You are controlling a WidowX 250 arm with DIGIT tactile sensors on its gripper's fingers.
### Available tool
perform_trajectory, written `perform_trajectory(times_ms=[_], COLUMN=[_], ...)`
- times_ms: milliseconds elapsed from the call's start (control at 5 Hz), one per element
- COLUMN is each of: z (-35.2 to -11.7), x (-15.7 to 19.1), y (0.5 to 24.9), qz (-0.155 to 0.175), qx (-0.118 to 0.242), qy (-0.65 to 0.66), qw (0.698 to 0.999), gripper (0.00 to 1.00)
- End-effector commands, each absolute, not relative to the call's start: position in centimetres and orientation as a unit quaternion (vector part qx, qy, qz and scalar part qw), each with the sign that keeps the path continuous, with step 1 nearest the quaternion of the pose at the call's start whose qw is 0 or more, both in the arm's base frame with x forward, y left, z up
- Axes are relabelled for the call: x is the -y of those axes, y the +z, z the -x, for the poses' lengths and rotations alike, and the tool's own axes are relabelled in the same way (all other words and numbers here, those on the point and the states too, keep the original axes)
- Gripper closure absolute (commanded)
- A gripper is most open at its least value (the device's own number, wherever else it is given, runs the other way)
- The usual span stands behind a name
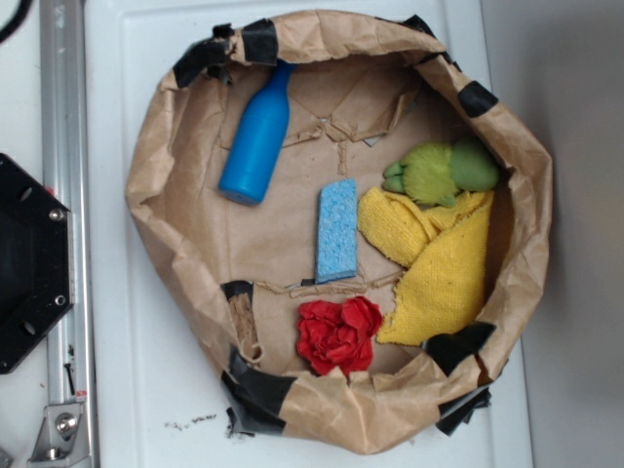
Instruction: Grab the blue bottle.
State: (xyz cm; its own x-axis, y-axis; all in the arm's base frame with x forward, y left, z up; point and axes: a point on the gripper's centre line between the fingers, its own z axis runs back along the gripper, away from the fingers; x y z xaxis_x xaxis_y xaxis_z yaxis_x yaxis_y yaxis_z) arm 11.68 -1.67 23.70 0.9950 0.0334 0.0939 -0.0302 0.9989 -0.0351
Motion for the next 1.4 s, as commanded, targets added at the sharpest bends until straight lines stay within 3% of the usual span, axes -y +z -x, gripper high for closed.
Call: perform_trajectory(times_ms=[0, 200, 400, 600, 800, 1000, 1200], z=[-11.7, -16.0, -20.3, -22.0, -21.7, -21.2, -21.0], x=[1.7, -2.0, -2.8, -4.5, -5.3, -6.8, -9.1], y=[23.7, 18.7, 17.9, 16.0, 11.9, 7.9, 6.3], qz=[0.017, -0.067, -0.065, -0.071, -0.113, -0.122, -0.069], qx=[0.047, 0.020, 0.107, 0.110, 0.094, 0.076, 0.054], qy=[0.016, 0.135, 0.262, 0.380, 0.448, 0.483, 0.516], qw=[0.999, 0.988, 0.957, 0.915, 0.882, 0.864, 0.852], gripper=[0.00, 0.00, 0.00, 0.00, 0.00, 0.00, 0.00])
